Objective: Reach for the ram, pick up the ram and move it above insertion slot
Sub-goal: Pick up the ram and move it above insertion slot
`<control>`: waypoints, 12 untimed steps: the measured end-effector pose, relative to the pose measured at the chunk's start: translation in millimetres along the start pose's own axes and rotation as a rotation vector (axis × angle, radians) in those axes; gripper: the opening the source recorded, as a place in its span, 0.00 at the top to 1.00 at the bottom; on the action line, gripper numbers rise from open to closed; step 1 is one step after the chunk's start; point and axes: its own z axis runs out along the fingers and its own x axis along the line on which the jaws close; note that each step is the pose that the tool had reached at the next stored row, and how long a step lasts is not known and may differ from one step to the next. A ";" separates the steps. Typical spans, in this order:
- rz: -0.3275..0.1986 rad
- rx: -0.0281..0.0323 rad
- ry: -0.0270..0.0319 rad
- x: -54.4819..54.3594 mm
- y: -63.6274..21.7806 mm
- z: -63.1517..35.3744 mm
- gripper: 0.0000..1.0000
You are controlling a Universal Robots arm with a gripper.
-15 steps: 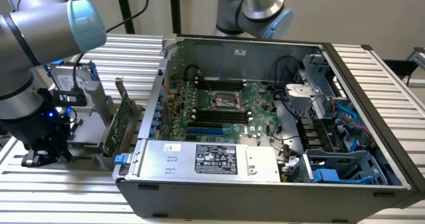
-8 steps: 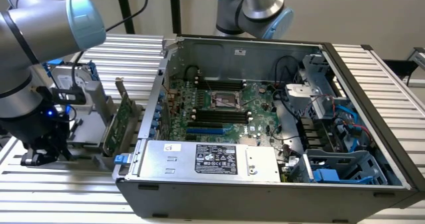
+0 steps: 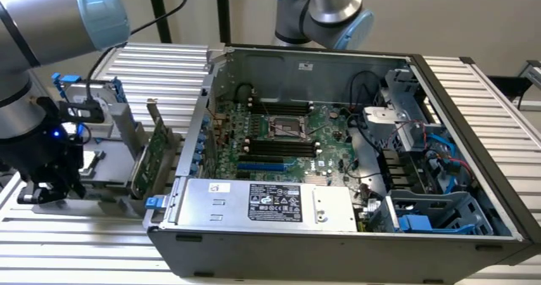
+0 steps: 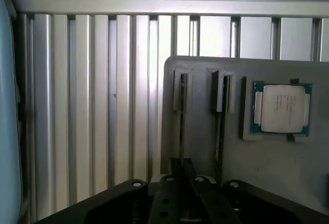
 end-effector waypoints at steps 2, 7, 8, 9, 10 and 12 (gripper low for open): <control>0.000 -0.0001 0.0001 0.0 0.2 -9.0 0.86; -0.003 0.0000 0.0000 0.2 -0.8 -31.7 0.86; -0.004 -0.0001 0.0001 0.2 -1.6 -36.2 0.86; -0.004 0.0000 0.0001 0.2 -2.7 -41.0 0.86; -0.005 0.0001 0.0000 0.2 -4.0 -45.2 0.86; -0.007 0.0000 -0.0007 0.2 -8.0 -54.7 0.86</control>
